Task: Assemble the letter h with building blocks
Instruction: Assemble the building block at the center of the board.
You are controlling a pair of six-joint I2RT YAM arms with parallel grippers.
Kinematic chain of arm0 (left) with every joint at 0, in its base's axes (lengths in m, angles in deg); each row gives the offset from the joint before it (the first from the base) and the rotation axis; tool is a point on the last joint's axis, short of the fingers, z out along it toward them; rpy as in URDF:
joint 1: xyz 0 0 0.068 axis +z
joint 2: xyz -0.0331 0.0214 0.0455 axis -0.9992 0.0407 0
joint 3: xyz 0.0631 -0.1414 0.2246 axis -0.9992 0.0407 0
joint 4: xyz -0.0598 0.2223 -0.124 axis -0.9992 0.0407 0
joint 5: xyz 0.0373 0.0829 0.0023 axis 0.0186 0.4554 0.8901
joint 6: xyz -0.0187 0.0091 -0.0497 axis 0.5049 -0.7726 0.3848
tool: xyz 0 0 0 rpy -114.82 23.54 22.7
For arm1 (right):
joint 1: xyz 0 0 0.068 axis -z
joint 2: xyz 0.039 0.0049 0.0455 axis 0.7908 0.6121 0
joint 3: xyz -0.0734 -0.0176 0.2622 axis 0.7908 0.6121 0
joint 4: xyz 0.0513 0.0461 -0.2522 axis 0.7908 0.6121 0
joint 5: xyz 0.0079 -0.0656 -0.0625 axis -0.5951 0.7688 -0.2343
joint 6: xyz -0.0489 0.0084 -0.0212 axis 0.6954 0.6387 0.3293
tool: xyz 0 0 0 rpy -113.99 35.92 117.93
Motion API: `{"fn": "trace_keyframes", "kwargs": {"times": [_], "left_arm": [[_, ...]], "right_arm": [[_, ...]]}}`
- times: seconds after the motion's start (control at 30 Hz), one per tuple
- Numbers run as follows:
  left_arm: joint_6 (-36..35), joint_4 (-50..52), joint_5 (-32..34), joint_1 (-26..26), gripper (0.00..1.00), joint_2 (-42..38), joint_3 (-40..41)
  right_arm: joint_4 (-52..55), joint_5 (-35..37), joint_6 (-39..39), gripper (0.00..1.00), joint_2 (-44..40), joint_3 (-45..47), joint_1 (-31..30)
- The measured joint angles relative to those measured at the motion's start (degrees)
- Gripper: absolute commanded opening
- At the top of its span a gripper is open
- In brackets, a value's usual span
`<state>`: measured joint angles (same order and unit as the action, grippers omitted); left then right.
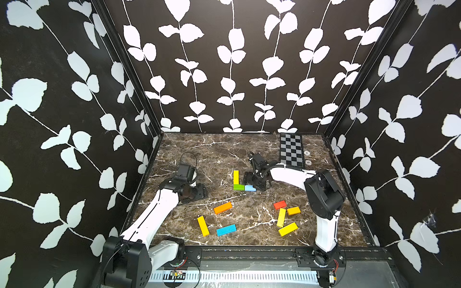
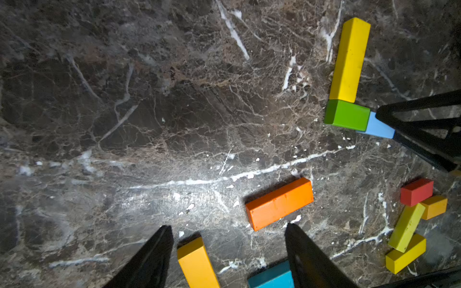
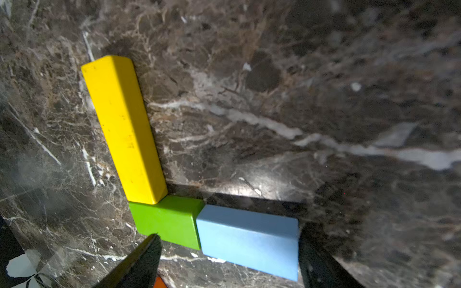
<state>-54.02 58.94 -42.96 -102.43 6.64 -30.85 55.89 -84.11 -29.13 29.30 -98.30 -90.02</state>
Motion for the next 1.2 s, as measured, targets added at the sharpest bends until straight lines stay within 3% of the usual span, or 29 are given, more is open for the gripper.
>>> {"fn": "trace_keyframes", "kwargs": {"times": [0.63, 0.9, 1.2], "left_arm": [[0.2, 0.02, 0.09, -0.33, 0.74, 0.0, 0.28], [0.24, 0.07, 0.33, -0.61, 0.74, 0.02, 0.35], [5.99, 5.9, 7.76, -8.87, 0.71, -1.68, 1.25]], "right_arm": [[1.75, 0.2, 1.11, 0.83, 1.16, -1.92, 0.02], [1.9, 1.05, 1.33, 0.9, 1.14, -2.01, 0.02], [7.48, 5.44, 7.8, 0.9, -3.78, -3.63, -1.86]]}}
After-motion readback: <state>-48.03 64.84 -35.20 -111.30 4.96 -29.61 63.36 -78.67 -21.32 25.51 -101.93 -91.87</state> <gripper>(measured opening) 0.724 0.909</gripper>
